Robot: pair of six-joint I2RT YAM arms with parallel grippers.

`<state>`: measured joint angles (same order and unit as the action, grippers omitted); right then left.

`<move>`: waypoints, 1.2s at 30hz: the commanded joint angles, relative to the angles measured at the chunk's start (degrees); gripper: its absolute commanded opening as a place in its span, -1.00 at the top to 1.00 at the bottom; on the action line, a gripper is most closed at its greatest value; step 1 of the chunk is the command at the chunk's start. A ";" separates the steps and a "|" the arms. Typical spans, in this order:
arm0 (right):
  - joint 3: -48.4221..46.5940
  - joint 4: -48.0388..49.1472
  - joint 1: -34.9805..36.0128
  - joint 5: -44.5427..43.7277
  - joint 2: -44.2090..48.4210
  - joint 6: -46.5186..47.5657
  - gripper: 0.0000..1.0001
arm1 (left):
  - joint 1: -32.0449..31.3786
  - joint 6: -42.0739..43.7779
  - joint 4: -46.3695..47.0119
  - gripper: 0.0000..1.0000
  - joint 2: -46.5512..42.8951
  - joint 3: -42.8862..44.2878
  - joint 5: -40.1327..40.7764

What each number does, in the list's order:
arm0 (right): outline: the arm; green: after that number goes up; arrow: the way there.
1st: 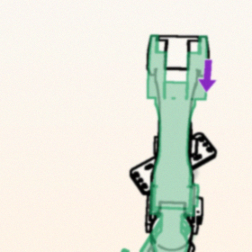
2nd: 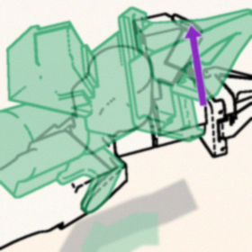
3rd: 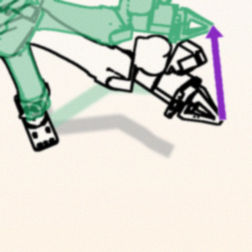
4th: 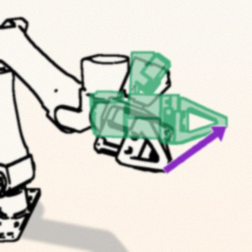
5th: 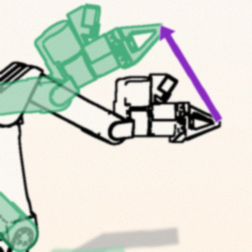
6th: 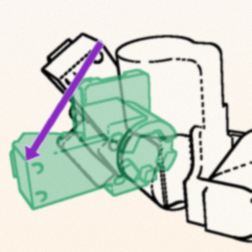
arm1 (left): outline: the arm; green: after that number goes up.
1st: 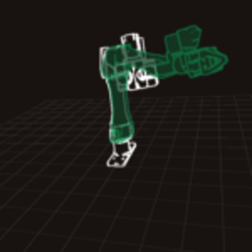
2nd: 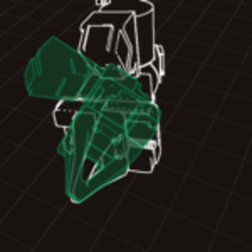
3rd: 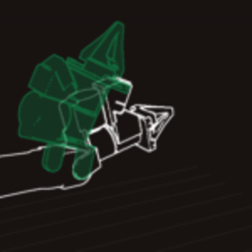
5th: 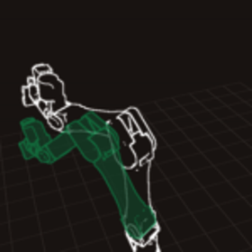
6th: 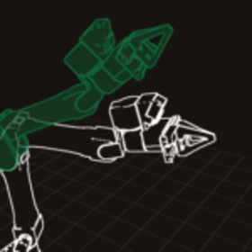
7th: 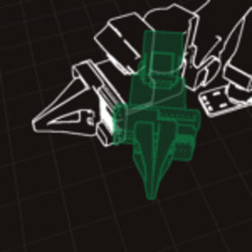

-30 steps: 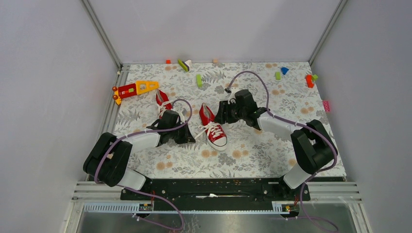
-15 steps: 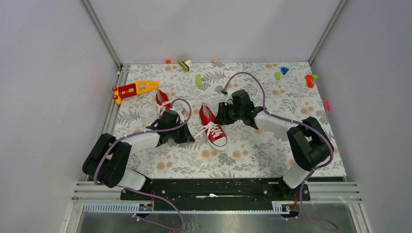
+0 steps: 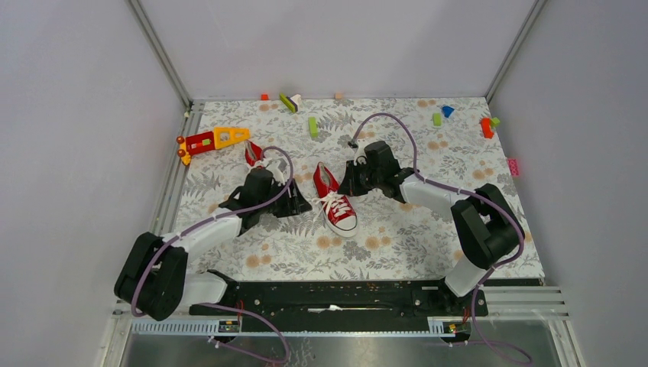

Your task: Tie the shoes

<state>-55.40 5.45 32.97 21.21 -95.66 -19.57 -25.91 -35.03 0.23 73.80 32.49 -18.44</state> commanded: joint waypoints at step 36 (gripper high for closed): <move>0.63 2.90 0.58 0.71 0.55 -1.49 1.00 | 4.91 -16.01 33.27 0.38 22.15 5.37 -17.95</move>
<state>-55.02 6.76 32.97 22.02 -95.66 -20.67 -21.30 -49.25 25.93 95.77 36.77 -33.17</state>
